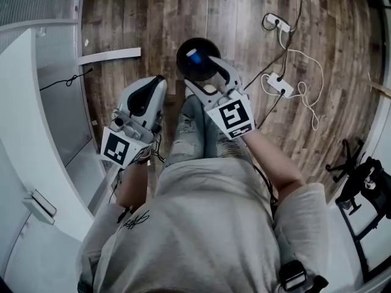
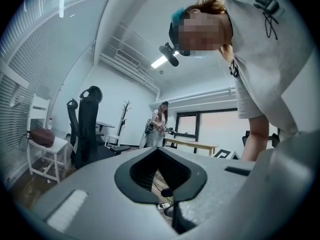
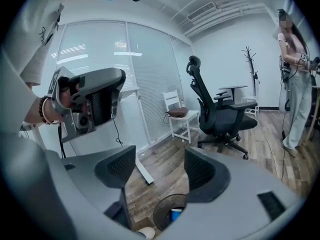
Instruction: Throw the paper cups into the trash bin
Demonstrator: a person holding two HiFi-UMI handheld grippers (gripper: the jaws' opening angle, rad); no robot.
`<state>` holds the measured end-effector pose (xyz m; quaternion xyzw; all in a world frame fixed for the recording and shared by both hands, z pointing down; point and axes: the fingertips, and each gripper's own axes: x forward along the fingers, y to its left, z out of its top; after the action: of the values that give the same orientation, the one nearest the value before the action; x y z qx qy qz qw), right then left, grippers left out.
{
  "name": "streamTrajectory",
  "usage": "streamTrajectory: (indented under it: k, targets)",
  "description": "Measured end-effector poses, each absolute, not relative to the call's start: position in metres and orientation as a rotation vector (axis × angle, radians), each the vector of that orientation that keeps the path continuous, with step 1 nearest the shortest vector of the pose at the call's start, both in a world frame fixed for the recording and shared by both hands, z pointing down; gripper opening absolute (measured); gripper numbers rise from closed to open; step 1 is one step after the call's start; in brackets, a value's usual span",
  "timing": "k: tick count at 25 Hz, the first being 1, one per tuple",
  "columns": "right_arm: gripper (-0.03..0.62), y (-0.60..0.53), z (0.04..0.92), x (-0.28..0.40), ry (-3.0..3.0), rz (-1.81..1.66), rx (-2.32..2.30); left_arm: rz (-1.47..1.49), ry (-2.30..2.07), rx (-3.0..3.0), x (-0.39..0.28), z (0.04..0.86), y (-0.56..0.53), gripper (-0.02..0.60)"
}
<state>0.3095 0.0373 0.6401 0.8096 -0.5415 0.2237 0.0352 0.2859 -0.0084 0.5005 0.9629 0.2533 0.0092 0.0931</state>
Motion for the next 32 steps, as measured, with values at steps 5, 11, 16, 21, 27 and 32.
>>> streamTrajectory:
  k: [5,11,16,21,27,32]
  targets:
    - [0.310,0.044,0.607,0.306,-1.669,0.630,2.513,0.025,0.740,2.872,0.277,0.484,-0.005,-0.006]
    - [0.310,0.057,0.564,0.299,-1.650,0.557,2.563,-0.005,0.753,2.878,0.258,0.462,0.001,-0.006]
    - [0.310,0.061,0.533,0.301,-1.627,0.503,2.610,-0.026,0.784,2.883,0.256,0.442,0.002,-0.006]
    - [0.310,0.069,0.504,0.297,-1.610,0.450,2.630,-0.058,0.813,2.891,0.249,0.425,0.009,-0.006]
    - [0.310,0.079,0.469,0.300,-1.596,0.360,2.675,-0.096,0.859,2.890,0.247,0.403,0.021,-0.006]
    - [0.310,0.084,0.443,0.301,-1.600,0.304,2.684,-0.136,0.883,2.897,0.246,0.385,0.026,-0.006]
